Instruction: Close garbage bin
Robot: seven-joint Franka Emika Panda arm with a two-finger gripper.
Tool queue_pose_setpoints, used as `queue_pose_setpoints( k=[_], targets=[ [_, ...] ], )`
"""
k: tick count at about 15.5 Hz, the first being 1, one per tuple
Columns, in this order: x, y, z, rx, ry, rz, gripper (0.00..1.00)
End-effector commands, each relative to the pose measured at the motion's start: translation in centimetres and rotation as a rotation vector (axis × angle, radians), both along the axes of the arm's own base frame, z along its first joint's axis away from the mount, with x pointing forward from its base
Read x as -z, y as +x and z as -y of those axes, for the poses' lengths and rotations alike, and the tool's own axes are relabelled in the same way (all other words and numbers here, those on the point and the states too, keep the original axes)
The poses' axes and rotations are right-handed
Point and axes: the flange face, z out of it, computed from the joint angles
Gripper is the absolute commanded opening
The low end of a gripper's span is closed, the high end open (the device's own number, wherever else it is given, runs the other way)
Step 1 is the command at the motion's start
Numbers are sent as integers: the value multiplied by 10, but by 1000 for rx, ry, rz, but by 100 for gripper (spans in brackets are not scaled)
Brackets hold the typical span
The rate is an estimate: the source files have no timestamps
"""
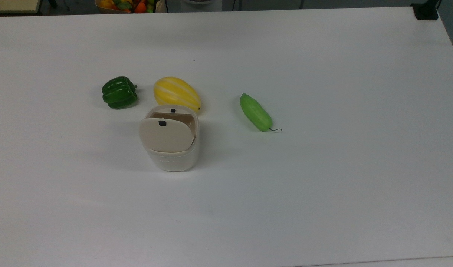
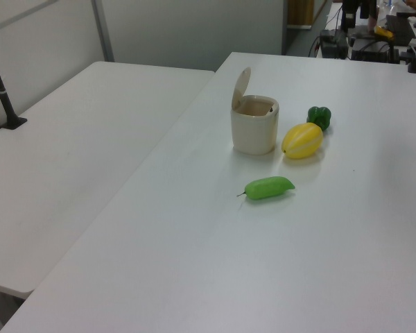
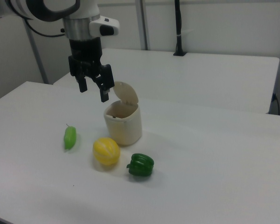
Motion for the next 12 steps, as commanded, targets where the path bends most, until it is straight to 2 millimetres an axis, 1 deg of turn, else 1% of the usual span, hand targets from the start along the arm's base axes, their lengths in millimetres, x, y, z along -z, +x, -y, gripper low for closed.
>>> queue_pose_setpoints(
  k=[1,12],
  targets=[
    [-6,-8,4,3,-14,-15,100],
    [-5,-9,2,0,-11,-27,100]
  ],
)
